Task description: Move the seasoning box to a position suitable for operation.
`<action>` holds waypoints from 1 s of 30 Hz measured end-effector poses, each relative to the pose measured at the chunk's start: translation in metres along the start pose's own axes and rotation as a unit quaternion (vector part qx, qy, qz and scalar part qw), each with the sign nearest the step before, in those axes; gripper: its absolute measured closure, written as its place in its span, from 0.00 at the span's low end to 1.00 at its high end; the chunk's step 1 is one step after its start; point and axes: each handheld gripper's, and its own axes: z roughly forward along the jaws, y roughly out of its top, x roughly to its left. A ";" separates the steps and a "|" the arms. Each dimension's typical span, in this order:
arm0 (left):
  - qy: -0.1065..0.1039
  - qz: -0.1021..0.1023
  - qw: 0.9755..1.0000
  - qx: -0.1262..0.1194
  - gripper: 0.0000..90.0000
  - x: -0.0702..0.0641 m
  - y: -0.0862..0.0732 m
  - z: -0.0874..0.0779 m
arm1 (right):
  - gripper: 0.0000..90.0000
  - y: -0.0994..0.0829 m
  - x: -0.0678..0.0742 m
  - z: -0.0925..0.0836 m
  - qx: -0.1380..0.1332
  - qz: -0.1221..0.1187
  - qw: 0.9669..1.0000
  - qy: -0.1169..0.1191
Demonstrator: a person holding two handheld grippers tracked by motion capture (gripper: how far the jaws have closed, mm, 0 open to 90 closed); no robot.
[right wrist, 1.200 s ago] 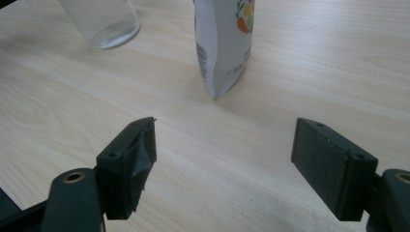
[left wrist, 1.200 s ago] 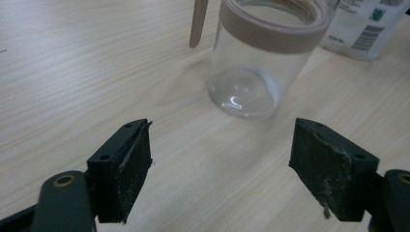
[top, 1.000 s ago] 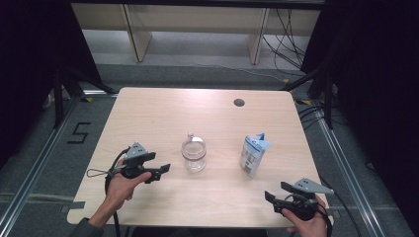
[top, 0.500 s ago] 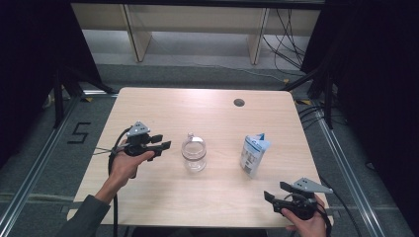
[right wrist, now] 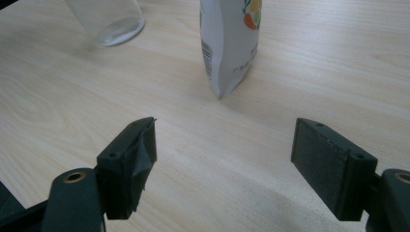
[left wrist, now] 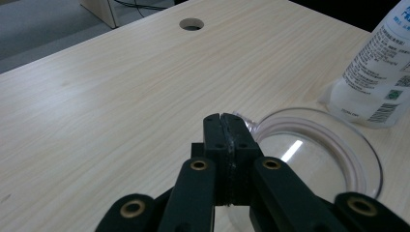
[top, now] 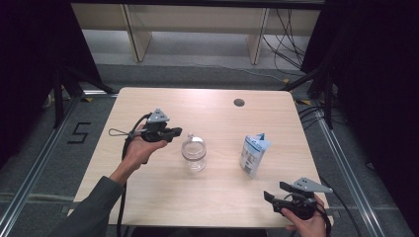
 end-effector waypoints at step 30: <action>-0.019 0.047 0.996 0.071 0.99 -0.004 0.025 0.044 | 0.28 -0.001 -0.001 0.001 0.001 -0.002 1.000 0.006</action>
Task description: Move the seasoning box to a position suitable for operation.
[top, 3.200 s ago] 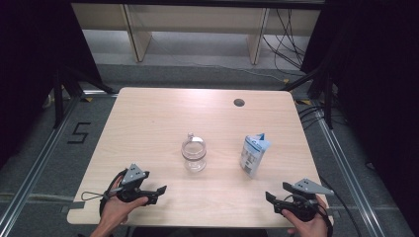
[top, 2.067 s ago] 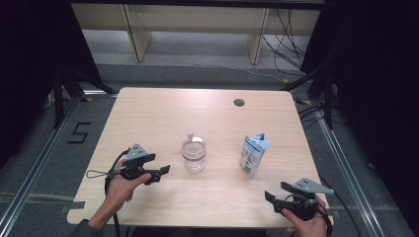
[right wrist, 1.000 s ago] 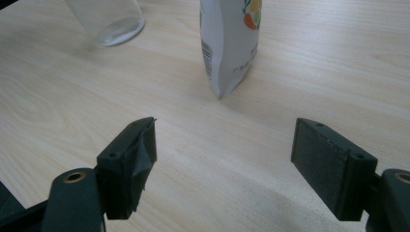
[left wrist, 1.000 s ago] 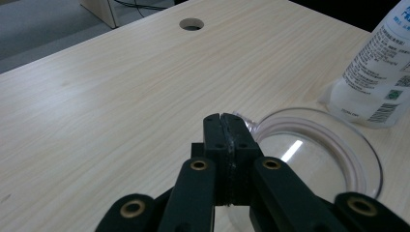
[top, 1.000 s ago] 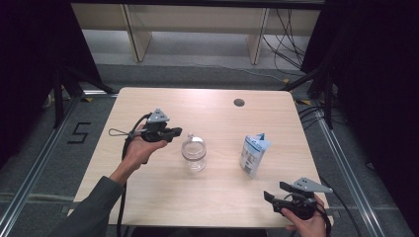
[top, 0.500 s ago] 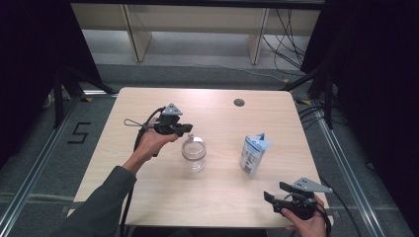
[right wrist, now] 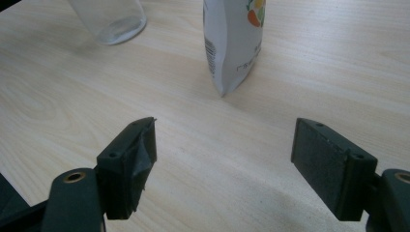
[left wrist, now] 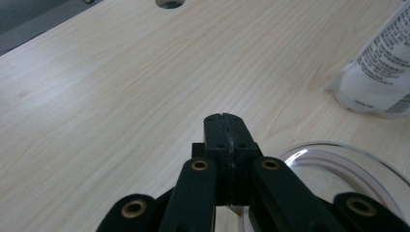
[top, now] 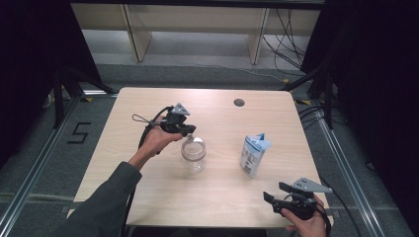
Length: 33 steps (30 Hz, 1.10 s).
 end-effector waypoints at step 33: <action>-0.006 -0.031 0.999 0.008 0.99 0.000 -0.039 -0.036 | 0.29 0.000 -0.001 -0.002 0.002 0.006 1.000 0.000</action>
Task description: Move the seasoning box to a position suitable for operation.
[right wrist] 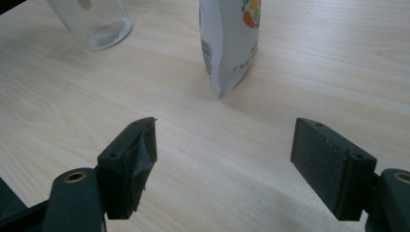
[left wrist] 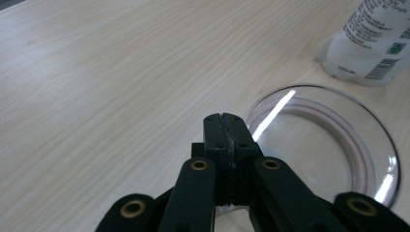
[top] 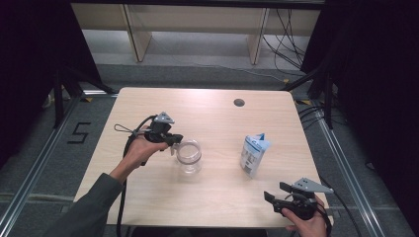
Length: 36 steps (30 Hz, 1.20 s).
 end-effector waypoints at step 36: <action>0.015 -0.046 0.999 -0.021 0.95 0.003 -0.030 -0.022 | 0.29 0.000 0.001 0.000 -0.003 0.009 1.000 0.000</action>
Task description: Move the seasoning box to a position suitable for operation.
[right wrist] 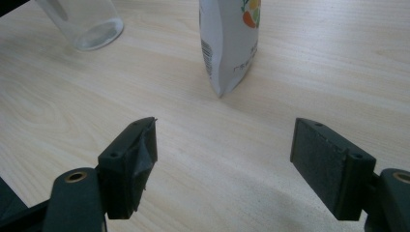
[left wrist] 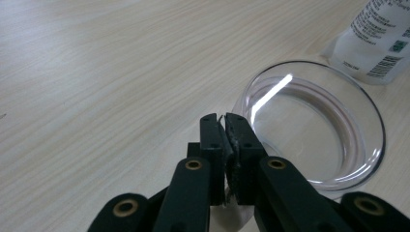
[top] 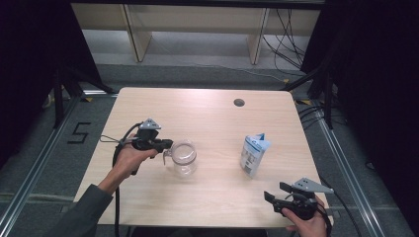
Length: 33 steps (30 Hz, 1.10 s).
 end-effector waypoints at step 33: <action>-0.020 0.031 0.993 -0.109 0.43 0.002 -0.068 -0.020 | 0.29 0.000 -0.001 0.000 -0.002 -0.008 1.000 0.009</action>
